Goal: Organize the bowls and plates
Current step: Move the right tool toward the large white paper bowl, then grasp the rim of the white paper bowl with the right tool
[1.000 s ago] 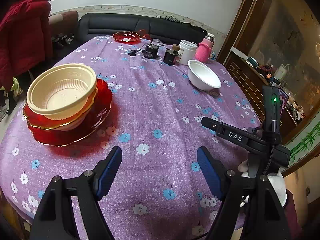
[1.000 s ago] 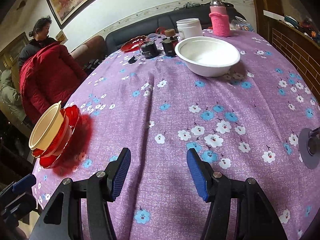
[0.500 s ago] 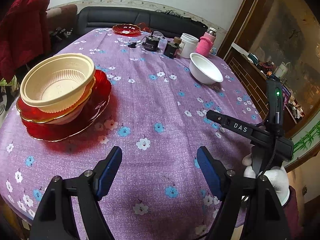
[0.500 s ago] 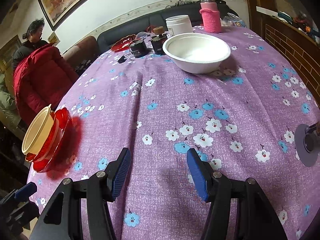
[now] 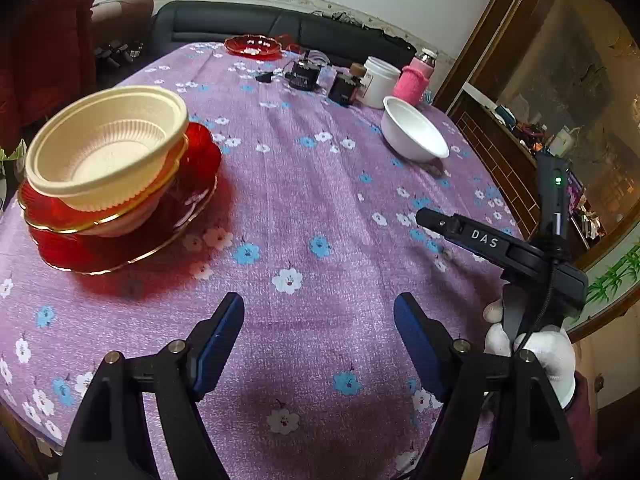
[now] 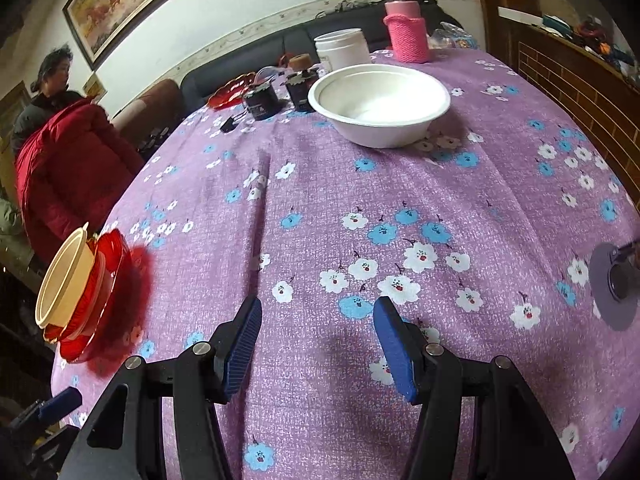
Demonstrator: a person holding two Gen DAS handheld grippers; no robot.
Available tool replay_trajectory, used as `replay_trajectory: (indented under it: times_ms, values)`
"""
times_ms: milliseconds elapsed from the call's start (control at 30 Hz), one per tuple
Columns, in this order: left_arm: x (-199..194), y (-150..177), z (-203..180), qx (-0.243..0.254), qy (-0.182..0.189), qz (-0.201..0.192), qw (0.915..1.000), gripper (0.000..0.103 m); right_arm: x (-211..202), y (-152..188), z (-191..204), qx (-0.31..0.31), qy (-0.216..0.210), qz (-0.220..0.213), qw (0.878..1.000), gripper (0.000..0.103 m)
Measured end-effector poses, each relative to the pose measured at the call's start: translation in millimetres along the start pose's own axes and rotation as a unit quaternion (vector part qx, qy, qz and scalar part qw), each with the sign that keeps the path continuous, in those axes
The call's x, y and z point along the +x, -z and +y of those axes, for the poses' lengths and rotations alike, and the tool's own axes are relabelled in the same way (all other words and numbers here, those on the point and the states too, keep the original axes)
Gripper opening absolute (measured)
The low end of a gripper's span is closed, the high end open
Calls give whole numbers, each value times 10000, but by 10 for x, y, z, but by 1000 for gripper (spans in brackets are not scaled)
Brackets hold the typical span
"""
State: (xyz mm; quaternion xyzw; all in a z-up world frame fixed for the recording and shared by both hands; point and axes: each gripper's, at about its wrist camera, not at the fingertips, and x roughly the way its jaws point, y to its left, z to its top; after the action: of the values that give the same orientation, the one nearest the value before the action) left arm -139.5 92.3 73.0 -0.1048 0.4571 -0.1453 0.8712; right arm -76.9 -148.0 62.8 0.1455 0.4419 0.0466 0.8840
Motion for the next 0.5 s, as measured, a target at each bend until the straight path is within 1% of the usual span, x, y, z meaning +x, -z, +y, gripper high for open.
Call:
replay_trajectory:
  times_ms: [67, 133, 167, 233, 300, 333, 400, 433, 467, 500]
  values:
    - [16, 27, -24, 65, -41, 13, 10000, 77, 0, 43, 10, 93, -88, -63, 9999, 62]
    - [-5, 51, -41, 129, -81, -38, 9999, 77, 30, 35, 68, 53, -120, -62, 9999, 62]
    - [-15, 58, -46, 138, -86, -47, 9999, 77, 44, 0, 109, 4, -133, -64, 9999, 62]
    - [-48, 76, -44, 142, -97, -73, 9998, 77, 34, -185, 205, -71, -122, -143, 9998, 62]
    - [-81, 92, -40, 139, -140, -82, 9998, 77, -16, -560, 288, -52, -240, -313, 9992, 63]
    - [-98, 100, -38, 126, -152, -85, 9998, 77, -11, -757, 321, -82, -207, -327, 9992, 63]
    - [-164, 113, -43, 132, -144, -148, 9997, 77, -35, -1209, 343, -54, -24, -413, 9991, 63]
    - [-196, 118, -48, 166, -156, -191, 9996, 77, -115, -1437, 355, -68, 75, -547, 9985, 63]
    - [-220, 120, -44, 191, -176, -229, 9994, 77, -222, -1597, 380, -132, 146, -659, 9976, 63]
    - [-244, 118, -32, 202, -194, -275, 9992, 77, -326, -1663, 400, -174, 187, -770, 9967, 63]
